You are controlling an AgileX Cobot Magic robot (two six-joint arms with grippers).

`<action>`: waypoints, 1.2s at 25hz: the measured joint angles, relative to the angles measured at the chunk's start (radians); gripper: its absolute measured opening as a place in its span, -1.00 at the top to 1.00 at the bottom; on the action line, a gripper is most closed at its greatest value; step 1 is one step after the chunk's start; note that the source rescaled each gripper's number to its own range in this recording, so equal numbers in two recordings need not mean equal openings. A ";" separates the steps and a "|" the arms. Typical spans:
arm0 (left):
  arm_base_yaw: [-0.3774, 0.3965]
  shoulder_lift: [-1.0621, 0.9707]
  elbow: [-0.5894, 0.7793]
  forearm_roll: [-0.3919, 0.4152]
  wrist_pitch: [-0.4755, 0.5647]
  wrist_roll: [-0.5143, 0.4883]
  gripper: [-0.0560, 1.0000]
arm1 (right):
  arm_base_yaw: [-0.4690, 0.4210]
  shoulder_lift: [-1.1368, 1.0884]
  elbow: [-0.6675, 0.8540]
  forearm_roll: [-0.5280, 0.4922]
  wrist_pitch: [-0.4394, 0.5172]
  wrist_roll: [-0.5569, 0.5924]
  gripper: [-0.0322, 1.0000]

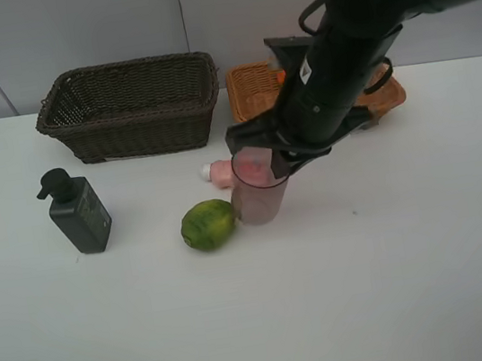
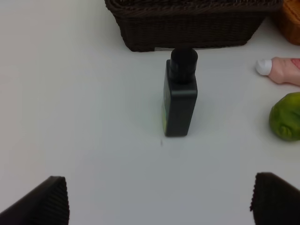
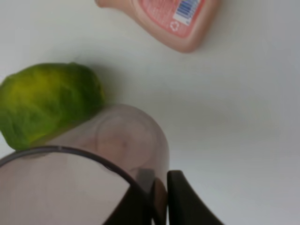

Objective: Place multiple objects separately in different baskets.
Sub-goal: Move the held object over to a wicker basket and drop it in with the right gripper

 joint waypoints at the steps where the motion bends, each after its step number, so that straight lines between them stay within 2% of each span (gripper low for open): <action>1: 0.000 0.000 0.000 0.000 0.000 0.000 -1.00 | 0.000 0.000 -0.016 -0.005 0.005 0.000 0.94; 11: 0.000 0.000 0.000 0.000 0.000 0.000 -1.00 | 0.000 0.024 -0.241 -0.033 0.022 -0.026 0.94; 20: 0.000 0.000 0.000 0.000 0.000 0.000 -1.00 | 0.000 0.206 -0.554 -0.063 0.030 -0.061 0.94; 25: 0.000 0.000 0.000 0.000 0.000 0.000 -1.00 | 0.000 0.298 -0.697 -0.070 0.000 -0.067 0.94; 30: 0.000 0.000 0.000 0.000 0.000 0.000 -1.00 | 0.000 0.390 -0.779 -0.117 -0.078 -0.071 0.94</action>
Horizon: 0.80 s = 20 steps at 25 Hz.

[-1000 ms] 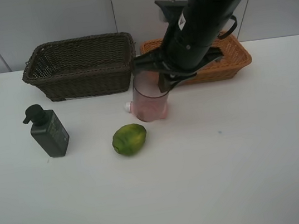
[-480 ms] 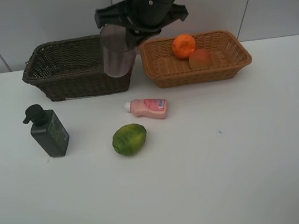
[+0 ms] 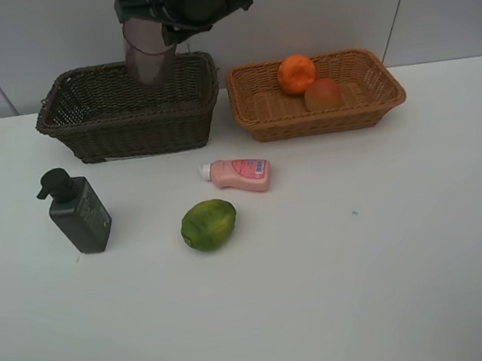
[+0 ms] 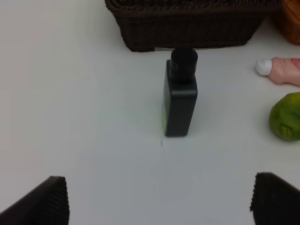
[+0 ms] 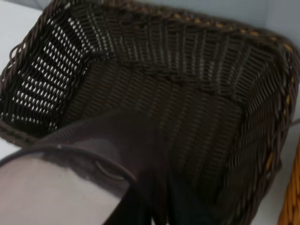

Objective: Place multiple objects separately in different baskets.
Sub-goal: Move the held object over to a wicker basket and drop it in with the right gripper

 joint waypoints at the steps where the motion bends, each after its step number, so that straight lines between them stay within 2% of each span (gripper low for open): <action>1: 0.000 0.000 0.000 0.000 0.000 0.000 -1.00 | 0.000 0.016 -0.005 -0.005 -0.020 0.000 0.94; 13: 0.000 0.000 0.000 0.000 0.000 0.000 -1.00 | 0.000 0.184 -0.008 -0.031 -0.327 -0.001 0.94; 20: 0.000 0.000 0.000 0.000 0.000 0.000 -1.00 | 0.000 0.235 -0.008 -0.031 -0.385 -0.001 0.94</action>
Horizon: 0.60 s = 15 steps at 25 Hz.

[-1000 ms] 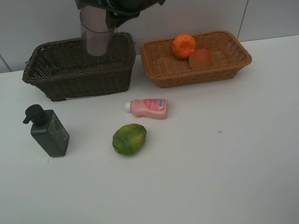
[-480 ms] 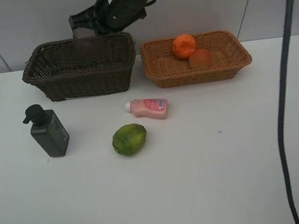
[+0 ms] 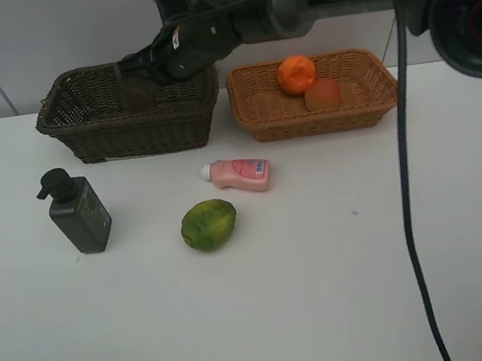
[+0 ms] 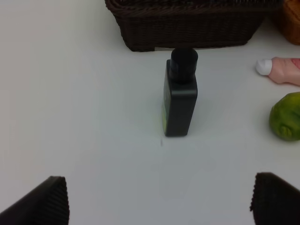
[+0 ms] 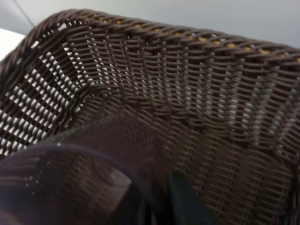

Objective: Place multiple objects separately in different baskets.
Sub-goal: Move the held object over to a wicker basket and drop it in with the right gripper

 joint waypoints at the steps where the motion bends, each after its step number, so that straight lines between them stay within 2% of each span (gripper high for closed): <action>1: 0.000 0.000 0.000 0.000 0.000 0.000 -1.00 | 0.000 0.005 0.000 0.000 -0.001 0.000 0.94; 4: 0.000 0.000 0.000 0.000 0.000 0.000 -1.00 | 0.000 0.010 0.000 0.000 -0.008 0.000 0.92; 6: 0.000 0.000 0.000 0.000 0.000 0.000 -1.00 | 0.000 0.011 0.000 0.000 -0.008 0.000 0.79; 8: 0.000 0.000 0.000 0.000 0.000 0.000 -1.00 | 0.000 0.011 -0.002 0.000 -0.010 0.000 0.56; 13: 0.000 0.000 0.000 0.000 0.000 0.000 -1.00 | 0.000 0.011 -0.004 0.000 -0.012 0.001 -0.33; 15: 0.000 0.000 0.000 0.000 0.000 0.000 -1.00 | 0.000 0.011 -0.006 0.000 -0.012 0.001 -0.51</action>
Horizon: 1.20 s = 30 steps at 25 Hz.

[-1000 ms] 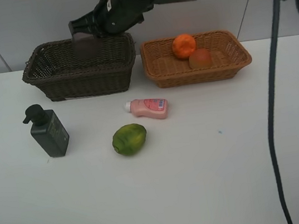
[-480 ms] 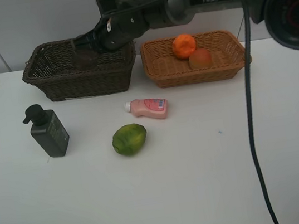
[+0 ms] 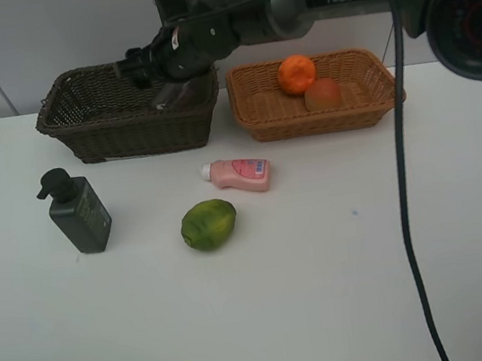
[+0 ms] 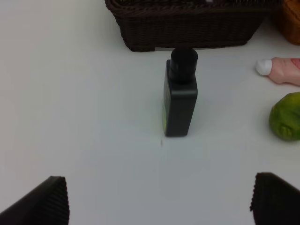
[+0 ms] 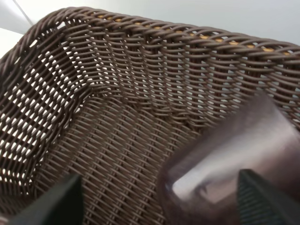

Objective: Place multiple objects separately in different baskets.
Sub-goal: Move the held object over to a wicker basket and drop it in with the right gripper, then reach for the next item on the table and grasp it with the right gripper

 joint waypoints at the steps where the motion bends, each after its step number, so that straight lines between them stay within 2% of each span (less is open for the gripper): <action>1: 0.000 0.000 0.000 0.000 0.000 0.000 -1.00 | 0.000 0.000 -0.001 0.000 0.000 0.000 -0.56; 6: 0.000 0.000 0.000 0.000 0.000 0.000 -1.00 | 0.000 -0.012 -0.001 0.000 0.030 0.000 -0.61; 10: 0.000 0.000 0.000 0.000 0.000 0.000 -1.00 | 0.000 -0.075 -0.001 0.000 0.152 0.000 -0.61; 15: 0.000 0.000 0.000 0.000 0.000 0.000 -1.00 | 0.006 -0.168 -0.003 -0.046 0.411 -0.036 -0.61; 20: 0.000 0.000 0.000 0.000 0.000 0.000 -1.00 | 0.022 -0.213 0.001 -0.076 0.683 -0.200 -0.61; 23: 0.000 0.000 0.000 0.000 0.000 0.000 -1.00 | 0.029 -0.230 0.035 -0.067 0.801 -0.278 -0.61; 26: 0.000 0.000 0.000 0.000 0.000 0.000 -1.00 | 0.032 -0.248 0.088 -0.036 0.863 -0.343 -0.61; 30: 0.000 0.000 0.000 0.000 0.000 0.000 -1.00 | 0.061 -0.288 0.173 0.030 0.863 -0.415 -0.61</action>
